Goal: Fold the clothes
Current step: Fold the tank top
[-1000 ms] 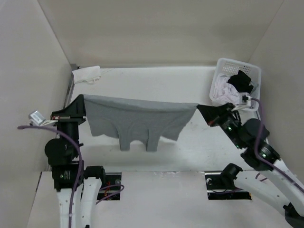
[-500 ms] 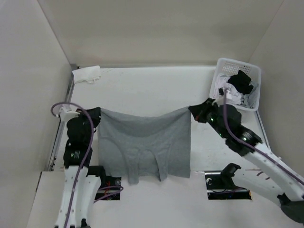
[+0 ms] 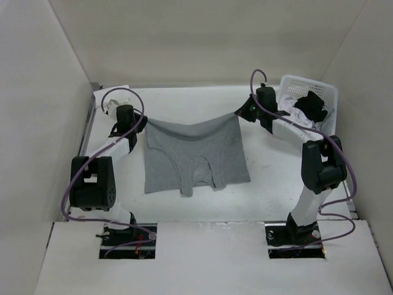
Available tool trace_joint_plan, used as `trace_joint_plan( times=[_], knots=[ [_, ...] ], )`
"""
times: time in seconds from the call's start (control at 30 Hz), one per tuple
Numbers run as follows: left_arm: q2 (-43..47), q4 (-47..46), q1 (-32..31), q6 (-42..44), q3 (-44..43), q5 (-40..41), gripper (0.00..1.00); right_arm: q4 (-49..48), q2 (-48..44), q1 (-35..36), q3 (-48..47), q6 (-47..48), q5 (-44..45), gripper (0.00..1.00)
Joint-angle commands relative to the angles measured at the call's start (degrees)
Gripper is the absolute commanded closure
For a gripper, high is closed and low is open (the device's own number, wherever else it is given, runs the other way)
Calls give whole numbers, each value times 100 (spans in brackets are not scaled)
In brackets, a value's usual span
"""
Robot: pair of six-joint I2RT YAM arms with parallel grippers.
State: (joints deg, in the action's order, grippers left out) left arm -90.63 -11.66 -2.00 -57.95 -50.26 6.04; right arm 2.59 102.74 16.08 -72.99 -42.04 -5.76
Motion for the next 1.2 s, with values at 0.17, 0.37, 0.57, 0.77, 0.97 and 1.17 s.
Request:
trace_joint_plan(
  times=[0.17, 0.37, 0.57, 0.77, 0.97, 1.17],
  knots=[
    [659, -732, 47, -128, 190, -121, 100, -408, -587, -206, 187, 56, -294, 100],
    [1766, -890, 169, -251, 1517, -279, 100, -786, -1773, -66, 1628, -111, -233, 100],
    [2883, -847, 529, -339, 2608, -814, 100, -953, -2924, 321, 2990, -190, 22, 100],
    [3867, -557, 1267, -401, 3364, -1798, 100, -769, -3953, 515, 3976, -208, 48, 99],
    [4623, -188, 1637, -410, 3690, -2449, 100, -549, -4481, 576, 4495, -269, 242, 99],
    [5459, 734, 2041, -59, 4120, -2556, 99, -470, -4473, 576, 4820, -339, 321, 99]
  ],
)
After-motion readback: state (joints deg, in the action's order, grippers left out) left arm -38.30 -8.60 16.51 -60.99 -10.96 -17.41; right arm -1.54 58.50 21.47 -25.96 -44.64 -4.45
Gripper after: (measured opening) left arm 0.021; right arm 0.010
